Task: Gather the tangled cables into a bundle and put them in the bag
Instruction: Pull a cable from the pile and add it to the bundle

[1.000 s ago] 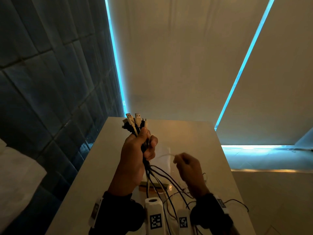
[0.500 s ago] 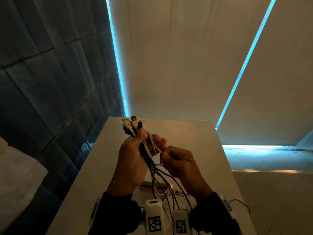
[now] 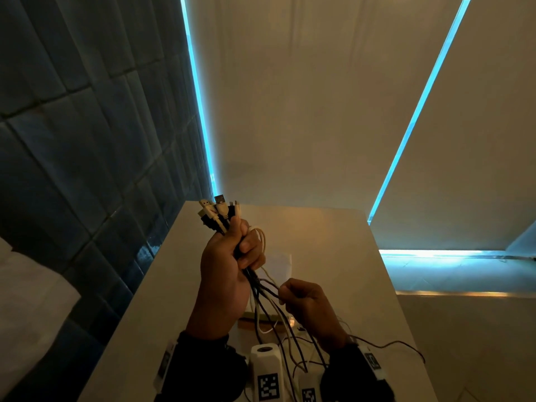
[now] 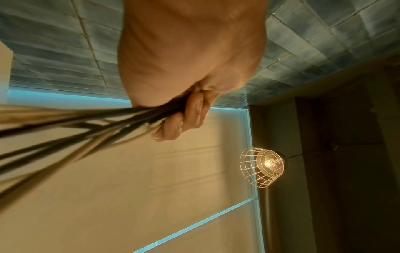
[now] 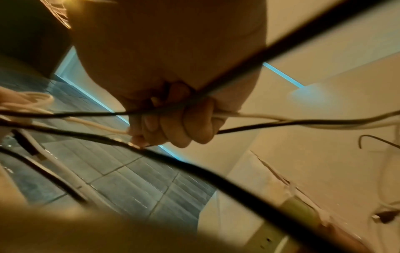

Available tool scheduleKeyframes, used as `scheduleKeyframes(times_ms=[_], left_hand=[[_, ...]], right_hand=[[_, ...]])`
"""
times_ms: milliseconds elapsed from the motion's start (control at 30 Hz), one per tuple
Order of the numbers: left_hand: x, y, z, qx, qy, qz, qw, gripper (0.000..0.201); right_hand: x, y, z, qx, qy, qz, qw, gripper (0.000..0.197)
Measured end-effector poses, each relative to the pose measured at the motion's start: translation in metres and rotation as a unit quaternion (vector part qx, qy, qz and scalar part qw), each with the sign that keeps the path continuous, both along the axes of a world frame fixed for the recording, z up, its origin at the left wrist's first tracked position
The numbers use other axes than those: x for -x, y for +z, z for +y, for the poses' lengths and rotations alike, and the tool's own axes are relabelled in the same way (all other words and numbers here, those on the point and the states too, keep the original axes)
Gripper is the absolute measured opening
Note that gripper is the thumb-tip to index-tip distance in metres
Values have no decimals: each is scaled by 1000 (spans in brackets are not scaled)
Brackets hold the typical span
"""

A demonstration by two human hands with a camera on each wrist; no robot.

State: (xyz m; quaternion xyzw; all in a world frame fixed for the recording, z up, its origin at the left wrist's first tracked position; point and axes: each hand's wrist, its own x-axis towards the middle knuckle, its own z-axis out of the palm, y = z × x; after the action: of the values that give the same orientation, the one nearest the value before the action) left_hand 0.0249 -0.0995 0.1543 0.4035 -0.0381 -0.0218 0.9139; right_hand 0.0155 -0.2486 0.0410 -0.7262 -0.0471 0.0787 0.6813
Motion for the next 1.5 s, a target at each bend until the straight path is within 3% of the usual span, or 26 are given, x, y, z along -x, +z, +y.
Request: scheduleKeyframes(times_ms=[367, 567, 667, 767, 933, 1067, 1267, 1500], left_hand=[[2, 1, 2, -39, 2, -4, 999, 24], [1, 0, -2, -94, 10, 15, 995, 27], [-2, -4, -3, -112, 23, 39, 993, 32], [-4, -6, -4, -148, 41, 70, 986, 32], [-3, -12, -12, -208, 63, 108, 970, 32], [-4, -9, -10, -137, 36, 111, 984, 31], [-2, -5, -8, 10, 11, 50, 999, 25], [-2, -5, -6, -8, 10, -9, 1000, 27]], right_hand=[[-5, -43, -6, -3, -32, 70, 997, 26], [-10, -73, -15, 116, -70, 68, 988, 39], [-16, -49, -15, 131, -127, 32, 983, 31], [-20, -2, -12, 18, -152, -10, 988, 22], [-14, 62, -1, -124, -29, -85, 988, 19], [-7, 69, 5, -142, 58, -79, 985, 19], [-7, 50, -1, -93, 40, -59, 993, 23], [-8, 16, -7, -52, -6, -70, 996, 24]])
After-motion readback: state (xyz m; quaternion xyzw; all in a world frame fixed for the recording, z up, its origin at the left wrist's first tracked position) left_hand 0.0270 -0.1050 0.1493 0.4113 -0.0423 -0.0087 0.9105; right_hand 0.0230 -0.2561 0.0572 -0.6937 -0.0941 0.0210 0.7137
